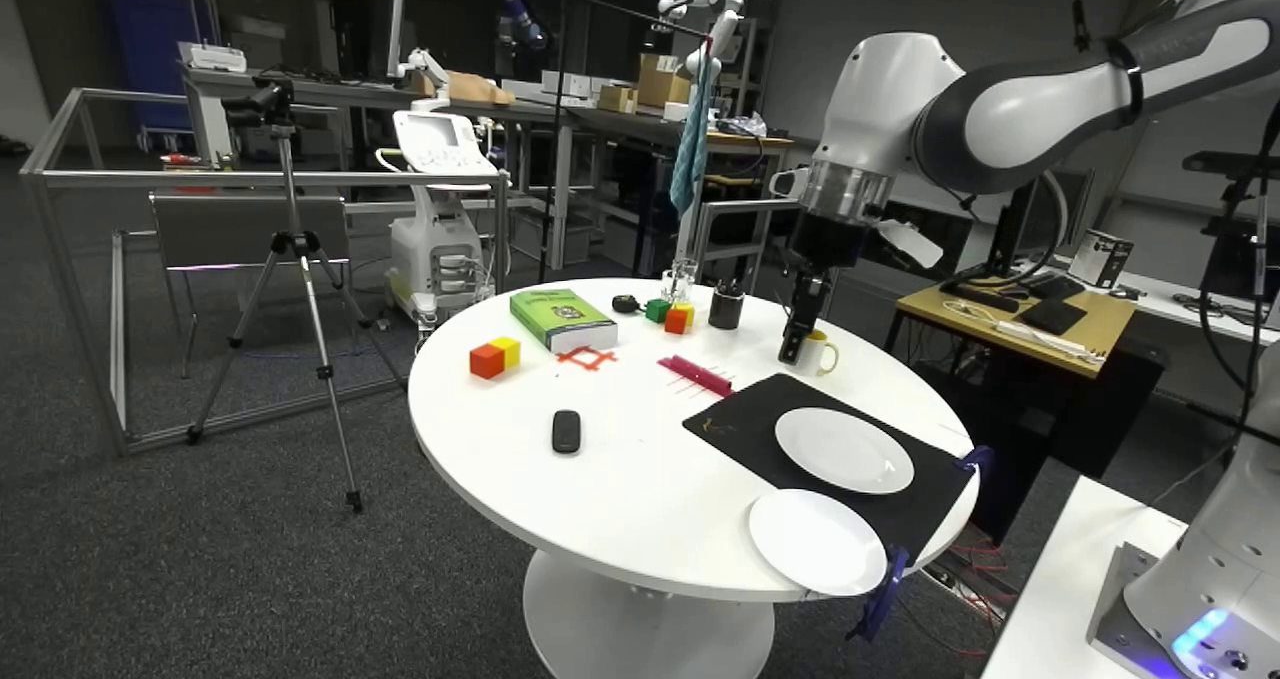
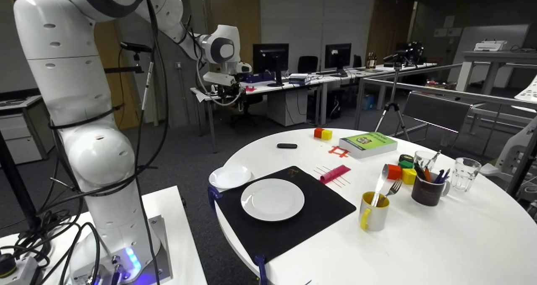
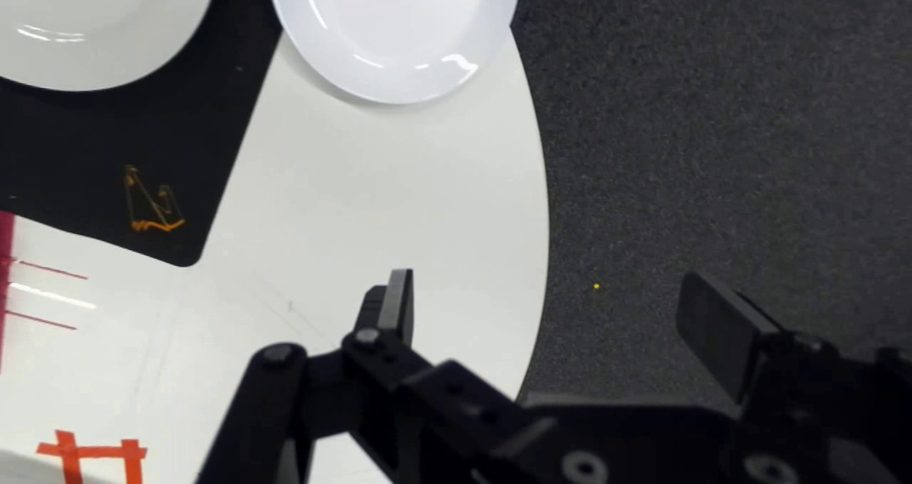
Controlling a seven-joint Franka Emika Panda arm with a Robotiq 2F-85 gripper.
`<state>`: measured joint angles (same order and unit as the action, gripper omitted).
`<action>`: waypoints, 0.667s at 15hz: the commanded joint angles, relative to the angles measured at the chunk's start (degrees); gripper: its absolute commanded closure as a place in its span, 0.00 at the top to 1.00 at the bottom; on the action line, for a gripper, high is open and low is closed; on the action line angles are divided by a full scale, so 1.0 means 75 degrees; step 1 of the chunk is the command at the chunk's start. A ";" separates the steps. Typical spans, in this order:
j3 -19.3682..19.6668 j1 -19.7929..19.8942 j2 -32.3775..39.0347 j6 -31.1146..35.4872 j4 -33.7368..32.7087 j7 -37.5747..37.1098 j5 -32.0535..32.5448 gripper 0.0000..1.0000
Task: Pick up the smaller white plate and put it on the other white plate
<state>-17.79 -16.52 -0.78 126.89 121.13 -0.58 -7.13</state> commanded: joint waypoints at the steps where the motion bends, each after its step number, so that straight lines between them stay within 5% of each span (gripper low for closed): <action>1: -0.0103 -0.0175 0.0438 -0.0078 -0.0437 -0.0241 -0.0973 1.00; 7: -0.0230 -0.0454 0.1085 -0.0651 -0.0889 -0.1566 -0.0780 1.00; 10: -0.0227 -0.0449 0.1025 -0.0403 -0.0648 -0.1318 -0.0926 1.00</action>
<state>-19.65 -19.73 6.82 124.04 116.50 -10.41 -14.11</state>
